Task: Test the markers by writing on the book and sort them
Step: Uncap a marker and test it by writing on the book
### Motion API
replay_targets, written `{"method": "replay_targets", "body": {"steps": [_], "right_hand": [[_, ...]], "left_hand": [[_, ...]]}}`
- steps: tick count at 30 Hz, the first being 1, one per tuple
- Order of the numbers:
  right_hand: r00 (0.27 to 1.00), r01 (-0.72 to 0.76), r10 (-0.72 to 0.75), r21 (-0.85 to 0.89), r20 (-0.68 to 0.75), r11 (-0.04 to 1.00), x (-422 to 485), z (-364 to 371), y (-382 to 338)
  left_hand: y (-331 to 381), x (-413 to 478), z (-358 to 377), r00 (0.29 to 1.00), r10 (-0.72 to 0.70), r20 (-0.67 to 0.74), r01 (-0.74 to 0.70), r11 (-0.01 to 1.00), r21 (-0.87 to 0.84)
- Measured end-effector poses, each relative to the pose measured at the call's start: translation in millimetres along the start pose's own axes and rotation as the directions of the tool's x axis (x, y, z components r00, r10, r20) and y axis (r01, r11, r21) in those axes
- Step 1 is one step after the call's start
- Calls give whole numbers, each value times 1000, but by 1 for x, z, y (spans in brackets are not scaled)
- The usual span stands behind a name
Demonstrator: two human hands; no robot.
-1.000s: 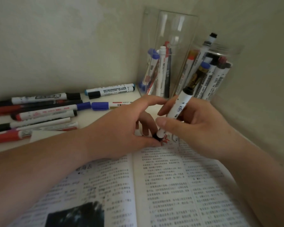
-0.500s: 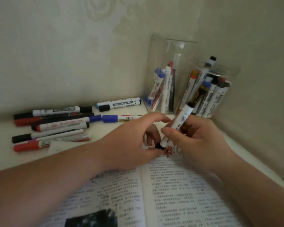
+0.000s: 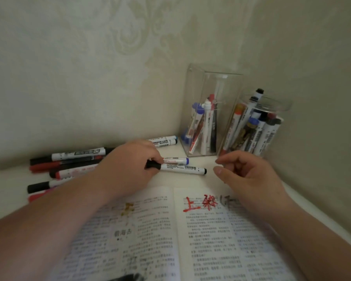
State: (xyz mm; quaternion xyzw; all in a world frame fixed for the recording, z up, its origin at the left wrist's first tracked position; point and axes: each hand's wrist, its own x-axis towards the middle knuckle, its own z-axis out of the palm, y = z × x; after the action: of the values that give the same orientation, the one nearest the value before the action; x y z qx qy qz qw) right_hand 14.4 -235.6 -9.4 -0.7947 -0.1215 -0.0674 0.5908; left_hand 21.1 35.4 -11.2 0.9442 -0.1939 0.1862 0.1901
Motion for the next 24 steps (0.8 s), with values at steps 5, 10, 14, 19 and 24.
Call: {"method": "replay_targets", "body": {"steps": [5,10,14,19,24], "right_hand": [[998,34,-33,-24,49,999,1,-4,0],[999,30,-30,-3,34,1000,2,-3,-1],[999,36,-36,0,36,999,1,-1,-2],[999,32,-32,-73,4,997,-3,-1,-6],[986,152,-164,-287,-17,946,-4,-12,-38]], "left_hand": [[-4,2,-6,990,-142,0,139,974,177],[-15,10,-6,947,-320,-26,314,904,289],[-23,13,-5,935,-354,-32,350,902,252],[2,2,-11,991,-31,-129,53,984,168],[49,-18,-6,928,371,-7,-371,928,-23]]}}
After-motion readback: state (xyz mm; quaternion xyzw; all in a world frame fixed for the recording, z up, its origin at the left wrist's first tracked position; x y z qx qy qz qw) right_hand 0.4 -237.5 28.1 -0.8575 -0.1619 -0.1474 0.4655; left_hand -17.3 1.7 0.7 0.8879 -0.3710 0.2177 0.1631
